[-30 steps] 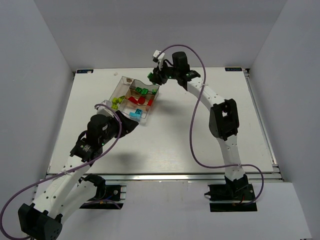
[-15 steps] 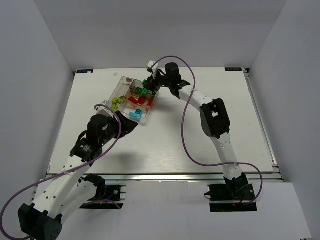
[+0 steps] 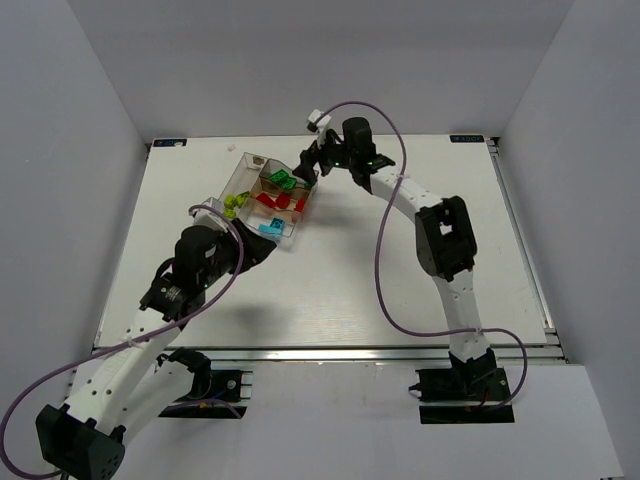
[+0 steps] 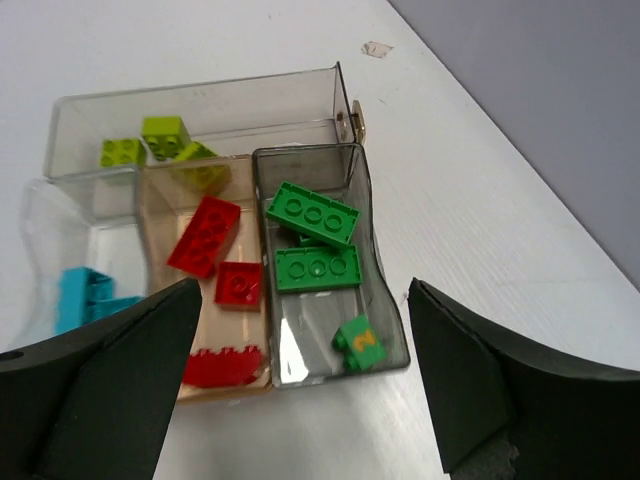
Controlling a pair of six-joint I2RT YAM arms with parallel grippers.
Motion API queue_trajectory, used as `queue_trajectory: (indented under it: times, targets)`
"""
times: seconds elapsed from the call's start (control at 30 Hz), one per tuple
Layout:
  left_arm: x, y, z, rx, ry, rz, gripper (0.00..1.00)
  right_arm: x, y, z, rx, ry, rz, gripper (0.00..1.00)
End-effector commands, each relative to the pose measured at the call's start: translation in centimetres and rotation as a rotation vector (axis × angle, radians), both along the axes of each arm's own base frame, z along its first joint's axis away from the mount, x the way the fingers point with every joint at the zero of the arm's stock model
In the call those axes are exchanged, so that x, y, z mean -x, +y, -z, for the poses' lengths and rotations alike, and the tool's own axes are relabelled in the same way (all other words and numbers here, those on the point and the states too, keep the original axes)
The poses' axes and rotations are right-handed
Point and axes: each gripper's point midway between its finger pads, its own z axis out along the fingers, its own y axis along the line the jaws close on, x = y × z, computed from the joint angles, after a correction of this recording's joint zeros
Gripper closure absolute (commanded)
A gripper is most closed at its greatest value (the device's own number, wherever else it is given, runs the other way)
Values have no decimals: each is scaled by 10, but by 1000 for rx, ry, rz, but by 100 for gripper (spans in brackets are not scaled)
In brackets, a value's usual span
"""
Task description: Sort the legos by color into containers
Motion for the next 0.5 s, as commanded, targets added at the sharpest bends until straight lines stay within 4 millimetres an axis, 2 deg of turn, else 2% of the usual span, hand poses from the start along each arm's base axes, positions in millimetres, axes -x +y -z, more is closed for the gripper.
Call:
queue_trajectory:
  times: [0.0, 0.03, 0.1, 0.13, 0.17, 0.27, 0.33, 0.37, 0.4, 0.43, 0.47]
  targets:
    - [-5, 1, -26, 1, -76, -5, 33, 14, -38, -104, -121, -19, 70, 11]
    - [-5, 1, -28, 0, -82, -5, 33, 15, -53, -99, -112, 49, 120, 11]
    - [-5, 2, -32, -2, -99, -2, 33, 29, -73, -110, -105, 92, 159, 11]
    - [-5, 2, -34, 0, -106, -2, 33, 35, -93, -91, -51, 193, 215, 11]
    - [-4, 1, -34, 4, -110, 4, 33, 47, -101, -98, -36, 216, 230, 11]
    - [-5, 0, -41, 6, -141, 17, 32, 76, -134, -90, 70, 299, 269, 11]
    - [-5, -1, -48, 3, -164, 28, 26, 93, -151, -79, 121, 335, 278, 11]
    - [-5, -1, -51, 3, -175, 29, 20, 106, -160, -90, 134, 300, 264, 11]
    - [-5, -2, -57, 1, -196, 36, 11, 117, -170, -73, 155, 332, 268, 11]
    - [-6, -2, -60, 1, -205, 40, 8, 128, -175, -91, 131, 279, 267, 11]
    - [-6, -3, -65, 3, -220, 45, 7, 128, -178, -98, 108, 237, 273, 11]
